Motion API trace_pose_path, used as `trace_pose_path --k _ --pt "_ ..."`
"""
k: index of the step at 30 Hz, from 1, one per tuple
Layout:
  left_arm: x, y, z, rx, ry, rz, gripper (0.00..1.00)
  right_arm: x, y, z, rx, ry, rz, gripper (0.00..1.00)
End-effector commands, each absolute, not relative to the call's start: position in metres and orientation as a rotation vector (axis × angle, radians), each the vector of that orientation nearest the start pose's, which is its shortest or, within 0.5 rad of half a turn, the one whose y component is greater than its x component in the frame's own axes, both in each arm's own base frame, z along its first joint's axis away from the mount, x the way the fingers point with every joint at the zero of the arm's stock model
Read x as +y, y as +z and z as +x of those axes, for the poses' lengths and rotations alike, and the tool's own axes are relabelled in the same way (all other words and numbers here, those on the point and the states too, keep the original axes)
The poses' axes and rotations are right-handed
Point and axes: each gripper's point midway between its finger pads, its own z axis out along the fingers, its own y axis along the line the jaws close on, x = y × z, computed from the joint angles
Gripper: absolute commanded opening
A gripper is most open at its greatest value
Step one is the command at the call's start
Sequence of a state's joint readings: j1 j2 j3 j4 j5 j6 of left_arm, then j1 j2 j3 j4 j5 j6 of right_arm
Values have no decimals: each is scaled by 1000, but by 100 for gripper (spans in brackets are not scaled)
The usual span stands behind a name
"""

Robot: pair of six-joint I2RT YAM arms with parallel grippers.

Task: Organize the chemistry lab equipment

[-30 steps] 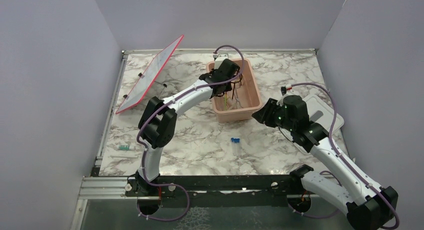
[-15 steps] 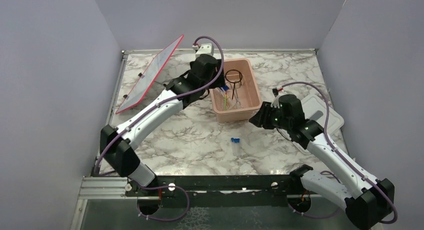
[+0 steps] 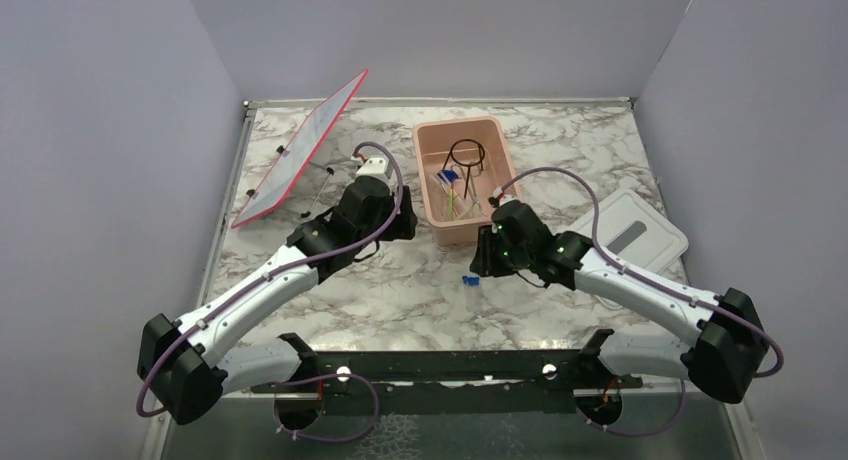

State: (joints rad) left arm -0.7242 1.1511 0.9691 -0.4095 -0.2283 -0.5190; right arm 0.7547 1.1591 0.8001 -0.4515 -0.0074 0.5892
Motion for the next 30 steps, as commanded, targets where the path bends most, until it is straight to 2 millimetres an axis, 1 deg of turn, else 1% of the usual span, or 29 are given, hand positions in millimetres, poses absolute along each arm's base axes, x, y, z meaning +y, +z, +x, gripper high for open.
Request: trace_pose_path --k 1,2,5,7,9,13,20,27,30 --pt "-221 212 266 2090 -594 70 67 218 96 204 2530 327 -132 32" --pt "-220 210 265 2084 -599 69 66 217 89 201 2545 279 -131 29" --pt "-218 206 262 2076 -604 76 65 214 69 191 2589 160 -130 23" --pt "-218 201 261 2084 -603 82 65 214 57 187 2617 126 -124 21" --pt "-220 198 259 2093 -612 92 65 218 50 185 2636 128 -125 22" --pt "-224 190 257 2109 -633 106 65 223 40 185 2649 137 -110 25" --pt "-229 183 258 2125 -645 115 65 225 24 186 2673 111 -118 26" --pt "-234 181 260 2130 -658 118 65 228 15 183 2689 122 -129 25" --pt "-236 175 259 2147 -663 122 65 226 12 183 2689 110 -129 25"
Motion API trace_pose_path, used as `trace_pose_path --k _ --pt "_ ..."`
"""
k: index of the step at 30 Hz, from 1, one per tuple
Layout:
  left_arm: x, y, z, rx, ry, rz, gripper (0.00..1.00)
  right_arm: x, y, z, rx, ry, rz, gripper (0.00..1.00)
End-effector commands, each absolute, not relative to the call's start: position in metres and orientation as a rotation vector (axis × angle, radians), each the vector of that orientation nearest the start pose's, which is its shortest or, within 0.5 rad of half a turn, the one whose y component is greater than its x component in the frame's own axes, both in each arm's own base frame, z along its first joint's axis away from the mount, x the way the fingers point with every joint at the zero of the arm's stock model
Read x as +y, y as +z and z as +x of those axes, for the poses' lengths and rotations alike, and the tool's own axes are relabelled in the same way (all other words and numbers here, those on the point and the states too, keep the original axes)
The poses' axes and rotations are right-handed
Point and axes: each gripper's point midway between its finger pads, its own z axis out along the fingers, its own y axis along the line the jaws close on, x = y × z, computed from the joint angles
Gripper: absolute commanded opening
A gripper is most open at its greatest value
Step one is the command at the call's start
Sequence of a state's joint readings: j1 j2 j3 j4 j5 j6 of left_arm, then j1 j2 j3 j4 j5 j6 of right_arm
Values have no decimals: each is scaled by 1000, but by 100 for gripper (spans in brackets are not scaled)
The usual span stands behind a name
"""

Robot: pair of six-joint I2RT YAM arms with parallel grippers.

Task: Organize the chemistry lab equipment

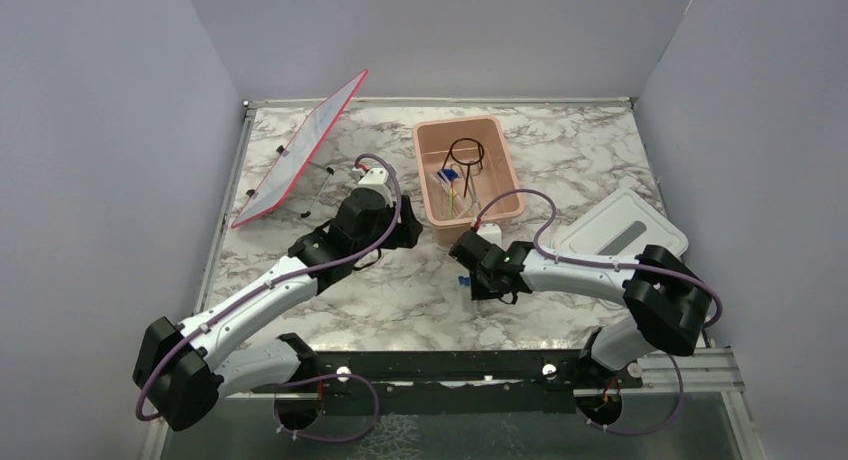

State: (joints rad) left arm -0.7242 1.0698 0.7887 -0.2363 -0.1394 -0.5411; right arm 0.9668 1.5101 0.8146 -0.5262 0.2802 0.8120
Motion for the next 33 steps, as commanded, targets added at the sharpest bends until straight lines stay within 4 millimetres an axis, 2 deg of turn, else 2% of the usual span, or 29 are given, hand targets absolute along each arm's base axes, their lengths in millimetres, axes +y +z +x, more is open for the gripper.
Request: trace_pose_path --k 1,8,11,14,17,20,24,29,33 --pt "-236 172 258 2156 -663 121 65 227 12 184 2688 110 -131 25" --pt "-235 149 252 2213 -668 94 65 226 4 182 2697 108 -124 25" --pt "-235 147 251 2216 -672 82 66 224 2 182 2702 93 -112 19" --pt "-235 150 251 2209 -681 77 68 223 7 184 2685 93 -95 15" --pt "-235 153 250 2198 -693 73 70 224 22 189 2637 127 -82 14" --pt "-237 162 249 2161 -727 82 72 230 49 196 2559 215 -93 14" --pt "-245 190 247 2000 -843 132 77 243 107 208 2389 405 -101 15" --pt "-254 240 236 1797 -990 207 79 263 181 216 2159 655 -117 15" --pt "-267 283 217 1659 -1163 276 79 282 245 210 1951 898 -159 15"
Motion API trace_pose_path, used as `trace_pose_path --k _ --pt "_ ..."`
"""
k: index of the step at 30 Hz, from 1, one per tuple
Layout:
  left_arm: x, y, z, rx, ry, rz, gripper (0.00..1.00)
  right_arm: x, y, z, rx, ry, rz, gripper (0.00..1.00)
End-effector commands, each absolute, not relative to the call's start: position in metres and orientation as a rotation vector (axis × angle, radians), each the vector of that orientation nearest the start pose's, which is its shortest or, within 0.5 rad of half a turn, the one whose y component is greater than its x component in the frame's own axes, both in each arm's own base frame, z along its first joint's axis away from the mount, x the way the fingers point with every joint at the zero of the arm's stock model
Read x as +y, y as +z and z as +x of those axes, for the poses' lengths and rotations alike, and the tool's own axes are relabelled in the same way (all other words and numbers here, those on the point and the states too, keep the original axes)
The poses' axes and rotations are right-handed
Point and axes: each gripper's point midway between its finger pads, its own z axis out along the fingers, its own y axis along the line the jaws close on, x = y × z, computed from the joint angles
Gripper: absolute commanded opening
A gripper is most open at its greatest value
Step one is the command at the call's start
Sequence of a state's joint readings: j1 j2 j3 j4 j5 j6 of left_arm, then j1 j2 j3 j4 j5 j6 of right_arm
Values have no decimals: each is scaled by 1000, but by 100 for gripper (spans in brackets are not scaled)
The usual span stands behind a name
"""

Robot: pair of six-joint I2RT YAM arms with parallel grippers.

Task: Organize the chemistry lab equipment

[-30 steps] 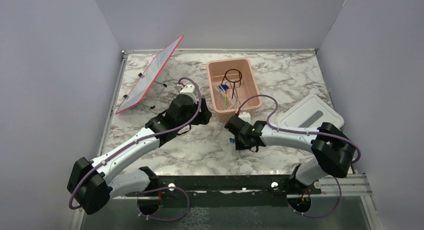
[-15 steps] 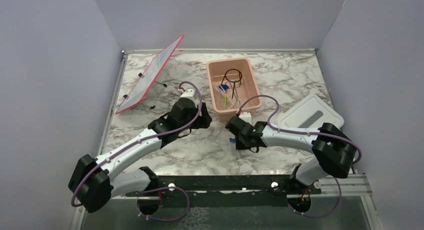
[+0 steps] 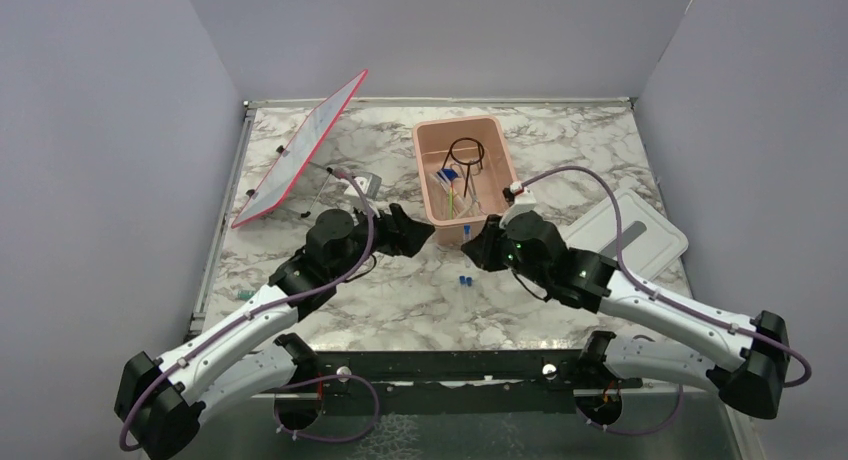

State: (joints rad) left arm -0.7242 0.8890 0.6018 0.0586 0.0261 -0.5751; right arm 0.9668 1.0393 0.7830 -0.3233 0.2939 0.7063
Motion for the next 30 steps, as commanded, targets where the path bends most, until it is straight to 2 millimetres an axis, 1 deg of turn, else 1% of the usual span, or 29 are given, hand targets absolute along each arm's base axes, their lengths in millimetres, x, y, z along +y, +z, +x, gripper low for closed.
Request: trace_pose_path --k 1,2,4,7,9,12,15,20,25,27,30 --pt "-272 292 209 1627 -1231 290 79 285 260 208 1901 954 -160 15" --pt "-278 297 200 1611 -1305 312 79 288 278 207 1839 1012 -153 15" --pt "-285 304 193 1596 -1388 322 79 291 304 204 1745 1095 -136 16" --pt "-292 305 190 1610 -1425 354 79 291 327 206 1677 1161 -68 16" --pt "-297 303 186 1606 -1453 399 78 293 334 207 1661 1201 -24 16" --pt "-302 306 176 1569 -1508 462 73 298 335 206 1665 1252 2 17" --pt "-303 307 174 1552 -1517 472 67 301 331 203 1674 1282 13 17" --pt "-304 301 181 1567 -1490 449 50 302 326 200 1686 1300 8 18" --pt "-306 300 184 1568 -1479 460 39 301 317 200 1714 1287 8 18" --pt "-307 300 185 1560 -1469 474 32 301 315 200 1720 1281 10 18" --pt "-305 299 186 1549 -1445 483 17 301 311 199 1729 1276 5 19"
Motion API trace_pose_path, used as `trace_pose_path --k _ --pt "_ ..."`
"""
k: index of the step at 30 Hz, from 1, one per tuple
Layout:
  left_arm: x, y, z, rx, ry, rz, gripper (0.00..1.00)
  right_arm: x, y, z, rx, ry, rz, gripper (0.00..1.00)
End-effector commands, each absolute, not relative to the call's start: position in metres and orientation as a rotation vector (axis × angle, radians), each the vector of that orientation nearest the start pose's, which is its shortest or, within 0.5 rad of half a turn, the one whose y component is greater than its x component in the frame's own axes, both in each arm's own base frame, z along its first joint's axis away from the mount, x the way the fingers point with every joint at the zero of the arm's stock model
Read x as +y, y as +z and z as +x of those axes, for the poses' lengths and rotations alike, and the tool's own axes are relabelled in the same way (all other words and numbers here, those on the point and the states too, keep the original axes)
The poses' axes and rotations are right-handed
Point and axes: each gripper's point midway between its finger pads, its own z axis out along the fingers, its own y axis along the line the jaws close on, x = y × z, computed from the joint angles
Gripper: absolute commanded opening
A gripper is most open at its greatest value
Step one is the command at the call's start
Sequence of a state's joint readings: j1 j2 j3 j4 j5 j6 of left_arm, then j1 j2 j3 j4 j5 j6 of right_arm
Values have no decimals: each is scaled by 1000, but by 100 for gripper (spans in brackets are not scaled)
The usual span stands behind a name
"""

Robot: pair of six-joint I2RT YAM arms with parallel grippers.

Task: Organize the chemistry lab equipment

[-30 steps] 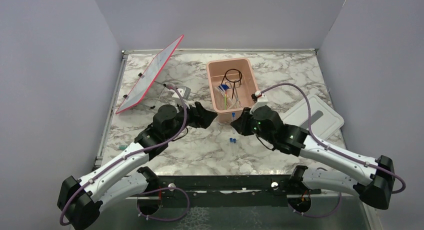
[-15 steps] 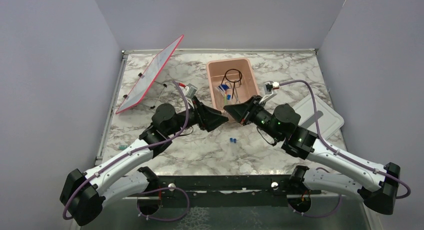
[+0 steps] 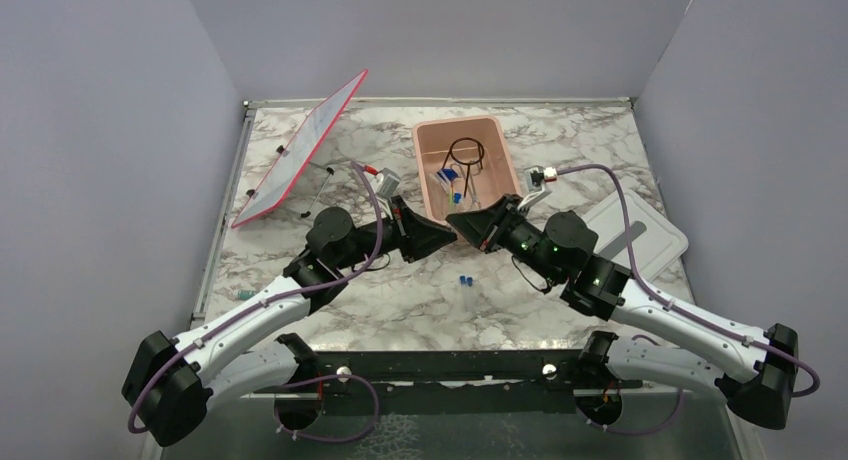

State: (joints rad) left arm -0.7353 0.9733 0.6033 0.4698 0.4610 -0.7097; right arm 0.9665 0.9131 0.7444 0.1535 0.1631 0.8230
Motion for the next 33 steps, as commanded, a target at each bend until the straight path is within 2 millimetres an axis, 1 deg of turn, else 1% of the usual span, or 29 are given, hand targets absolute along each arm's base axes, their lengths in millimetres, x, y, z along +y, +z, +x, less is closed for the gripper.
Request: trace_pose_path --k 1,3,4,7,10,13,16,18,21,23,26,28,30,33 --pt "-305 298 187 1546 -1435 488 13 301 312 199 1731 1275 4 20" --pt "-303 296 188 1532 -1407 501 5 301 311 200 1748 1258 6 26" --pt "-301 295 187 1523 -1392 511 3 300 311 202 1762 1240 12 31" --pt "-299 292 186 1506 -1352 553 0 294 307 208 1839 1129 1 41" --pt "-298 289 186 1514 -1321 580 0 290 309 217 1921 1023 5 48" --pt "-296 286 189 1532 -1282 597 0 291 311 223 1984 995 -14 49" --pt "-295 284 193 1548 -1246 605 0 286 303 235 2090 1009 20 50" --pt "-293 282 196 1562 -1220 600 0 282 303 241 2095 1014 23 48" --pt "-292 280 199 1580 -1190 597 0 286 311 234 2062 1068 -42 46" --pt "-291 279 199 1587 -1183 601 0 287 312 231 2069 1070 -75 46" --pt "-293 277 199 1600 -1177 620 0 289 317 228 2075 1076 -124 47" --pt "-293 275 200 1613 -1171 627 0 292 321 226 2063 1100 -149 50" --pt "-293 274 199 1617 -1172 633 0 296 320 226 2078 1102 -163 51" --pt "-293 275 199 1612 -1173 637 0 299 310 227 2124 1087 -171 51"
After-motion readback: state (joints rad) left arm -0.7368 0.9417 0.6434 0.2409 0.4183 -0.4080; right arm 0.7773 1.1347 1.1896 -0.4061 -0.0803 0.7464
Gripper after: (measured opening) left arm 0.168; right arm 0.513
